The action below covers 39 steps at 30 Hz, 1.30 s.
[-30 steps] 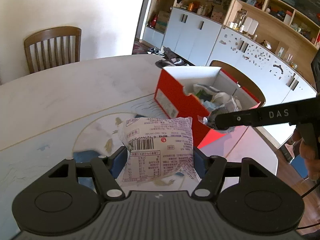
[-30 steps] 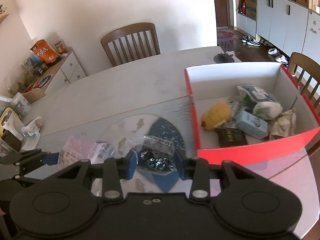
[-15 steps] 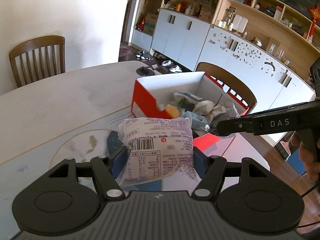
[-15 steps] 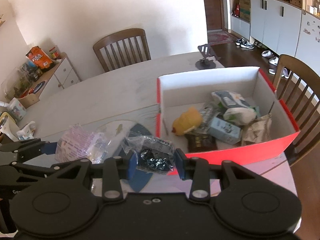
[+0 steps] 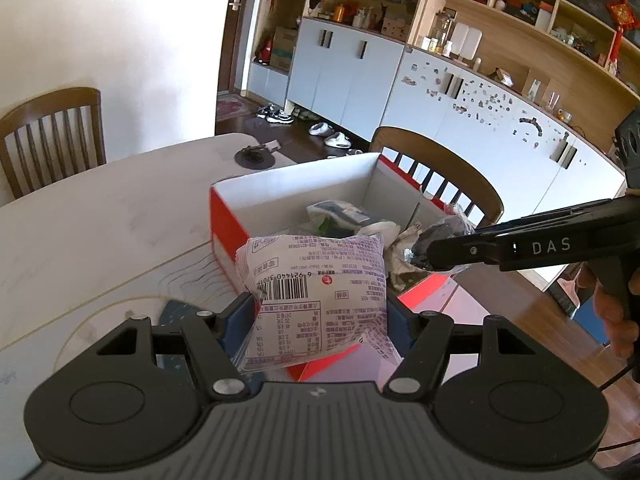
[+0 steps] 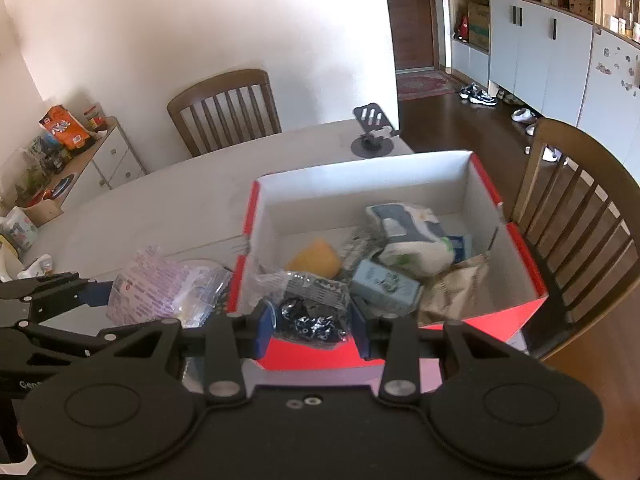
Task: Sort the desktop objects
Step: 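Lift the bread bag and dark foil bag and carry both over the shoebox, then lower both bags into the box and open the left and right tools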
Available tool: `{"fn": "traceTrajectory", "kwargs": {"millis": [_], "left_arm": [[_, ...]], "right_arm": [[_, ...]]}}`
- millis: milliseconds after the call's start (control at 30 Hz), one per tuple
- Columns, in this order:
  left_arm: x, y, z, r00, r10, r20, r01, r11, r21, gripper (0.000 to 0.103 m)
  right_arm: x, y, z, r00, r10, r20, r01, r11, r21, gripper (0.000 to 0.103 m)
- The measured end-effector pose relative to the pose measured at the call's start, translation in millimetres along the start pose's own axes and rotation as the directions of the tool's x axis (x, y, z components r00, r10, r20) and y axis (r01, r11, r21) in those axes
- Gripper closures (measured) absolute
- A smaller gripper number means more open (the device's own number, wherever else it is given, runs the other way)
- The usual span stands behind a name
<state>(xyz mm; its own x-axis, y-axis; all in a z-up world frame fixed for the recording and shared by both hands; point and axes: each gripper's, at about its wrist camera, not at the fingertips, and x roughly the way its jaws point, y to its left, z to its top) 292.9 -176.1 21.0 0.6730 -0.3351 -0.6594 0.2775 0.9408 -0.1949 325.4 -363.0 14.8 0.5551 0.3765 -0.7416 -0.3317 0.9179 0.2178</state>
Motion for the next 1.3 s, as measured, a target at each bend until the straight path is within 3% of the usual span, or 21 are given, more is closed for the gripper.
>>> {"fn": "traceTrajectory", "kwargs": {"millis": [533, 1000, 1300], "left_arm": [[53.4, -28.9, 35.0, 0.999, 0.039, -0.023, -0.037, 0.998, 0.049, 0.035], [114.2, -21.7, 62.5, 0.994, 0.063, -0.094, -0.059, 0.997, 0.045, 0.035], [147.0, -11.8, 74.0, 0.983, 0.106, -0.149, -0.098, 0.993, 0.064, 0.035]], "right_arm": [[16.3, -55.4, 20.5, 1.000, -0.031, -0.004, 0.031, 0.999, -0.020, 0.064], [49.7, -58.9, 26.6, 0.998, -0.014, -0.063, 0.009, 0.997, -0.072, 0.064], [76.6, -55.5, 23.2, 0.990, -0.008, -0.142, -0.011, 0.991, -0.135, 0.064]]}}
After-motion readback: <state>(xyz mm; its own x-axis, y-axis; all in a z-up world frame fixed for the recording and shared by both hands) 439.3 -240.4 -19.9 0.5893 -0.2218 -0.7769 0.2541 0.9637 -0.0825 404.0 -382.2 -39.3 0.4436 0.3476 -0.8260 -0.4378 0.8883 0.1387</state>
